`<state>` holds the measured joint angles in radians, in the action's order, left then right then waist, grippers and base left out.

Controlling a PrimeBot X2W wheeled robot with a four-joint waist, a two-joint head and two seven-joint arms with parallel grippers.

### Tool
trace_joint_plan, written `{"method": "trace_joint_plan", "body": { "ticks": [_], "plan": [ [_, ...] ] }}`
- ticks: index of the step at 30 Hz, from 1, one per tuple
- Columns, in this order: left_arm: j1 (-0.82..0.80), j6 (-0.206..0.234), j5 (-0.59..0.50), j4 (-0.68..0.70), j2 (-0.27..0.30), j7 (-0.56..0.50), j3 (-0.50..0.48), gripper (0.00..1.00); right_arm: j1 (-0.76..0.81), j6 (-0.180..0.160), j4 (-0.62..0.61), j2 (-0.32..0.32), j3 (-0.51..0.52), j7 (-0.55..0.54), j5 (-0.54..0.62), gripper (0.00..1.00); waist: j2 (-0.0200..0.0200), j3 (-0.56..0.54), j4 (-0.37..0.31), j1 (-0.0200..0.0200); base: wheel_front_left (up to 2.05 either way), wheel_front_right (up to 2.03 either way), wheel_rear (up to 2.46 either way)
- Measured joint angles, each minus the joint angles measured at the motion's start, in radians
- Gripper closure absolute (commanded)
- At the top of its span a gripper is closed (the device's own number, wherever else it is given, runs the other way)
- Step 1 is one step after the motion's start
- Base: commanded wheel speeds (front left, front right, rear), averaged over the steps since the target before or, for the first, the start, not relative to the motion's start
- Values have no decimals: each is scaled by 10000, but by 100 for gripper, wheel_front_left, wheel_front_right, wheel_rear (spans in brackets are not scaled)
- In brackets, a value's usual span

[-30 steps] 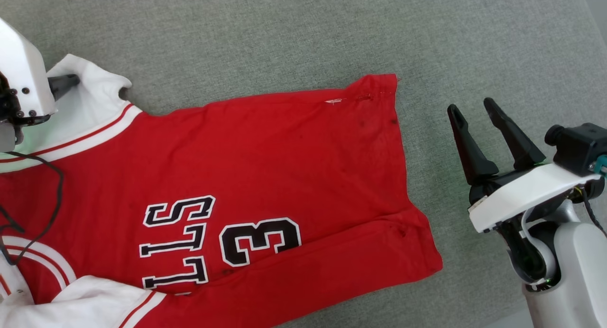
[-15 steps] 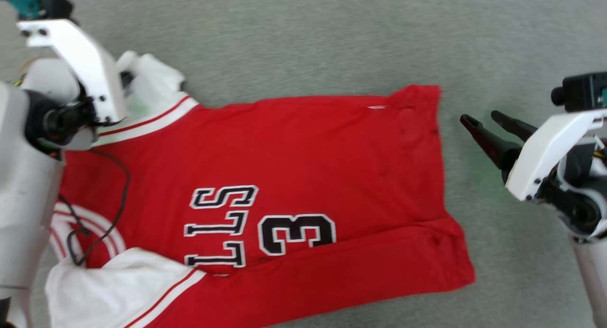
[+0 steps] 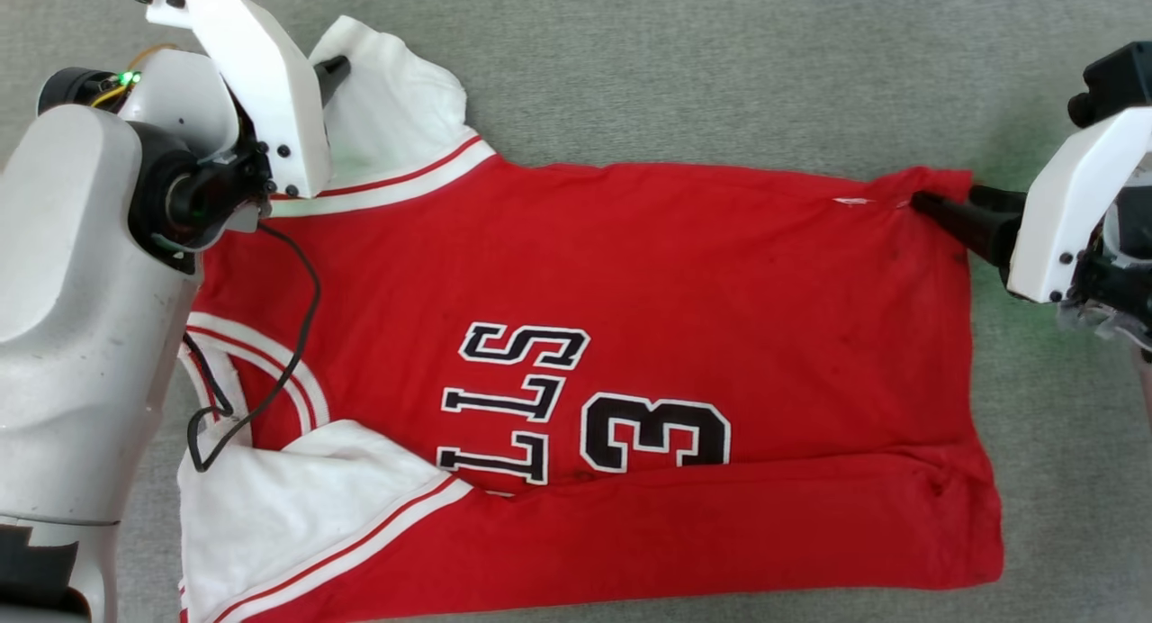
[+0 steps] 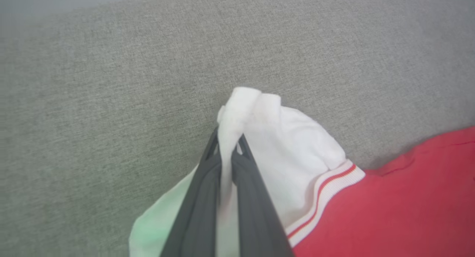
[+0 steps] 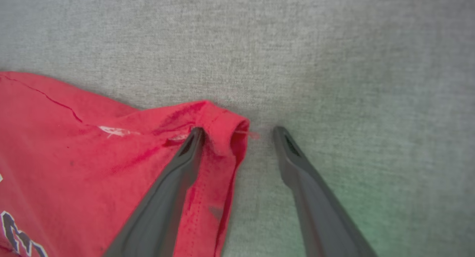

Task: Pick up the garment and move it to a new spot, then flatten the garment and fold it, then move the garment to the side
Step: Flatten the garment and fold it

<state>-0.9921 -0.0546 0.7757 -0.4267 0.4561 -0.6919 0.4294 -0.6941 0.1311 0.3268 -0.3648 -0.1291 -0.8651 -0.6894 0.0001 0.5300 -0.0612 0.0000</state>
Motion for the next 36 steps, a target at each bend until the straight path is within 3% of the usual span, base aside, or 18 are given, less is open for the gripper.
{"method": "trace_joint_plan", "body": {
  "ticks": [1, 2, 6, 12, 19, 31, 36],
  "plan": [
    [1, -12, 0, 10, -8, 15, 21, 100, -58, -2, 61, -4, 15, -134, 35, 66, 0, 21, 57, 0, 0, 0, 0],
    [2, -38, 2, 12, -17, 48, 42, 100, -100, -2, 96, -15, 27, -234, 35, 98, 0, 30, 106, 0, 0, 0, 0],
    [41, -73, 2, 35, -23, 240, 61, 100, -201, -4, 109, -8, -73, -295, 150, 100, 0, -23, 200, 0, 0, 0, 0],
    [483, -71, 52, 46, -21, 1039, -178, 100, -71, -4, -265, -48, -190, 468, 617, 100, 0, -420, 265, 1, 0, 0, 0],
    [2102, 144, 322, 552, 58, 2456, -765, 100, 962, -2, -989, -115, 197, 1482, 1103, 100, 0, -1319, 386, 0, 0, 0, 0],
    [6775, 1498, 706, 2502, 316, 3758, -1455, 100, 4014, 4, -1701, 290, 834, 2362, 1423, 100, 0, -3002, 571, 0, 0, 0, 0],
    [8549, 2008, 1147, 2800, 8, 3793, -1480, 100, 5128, 4, -1638, 654, 1198, 2761, 1375, 100, 0, -3456, 588, -1, 0, 0, 0]
  ]
}}
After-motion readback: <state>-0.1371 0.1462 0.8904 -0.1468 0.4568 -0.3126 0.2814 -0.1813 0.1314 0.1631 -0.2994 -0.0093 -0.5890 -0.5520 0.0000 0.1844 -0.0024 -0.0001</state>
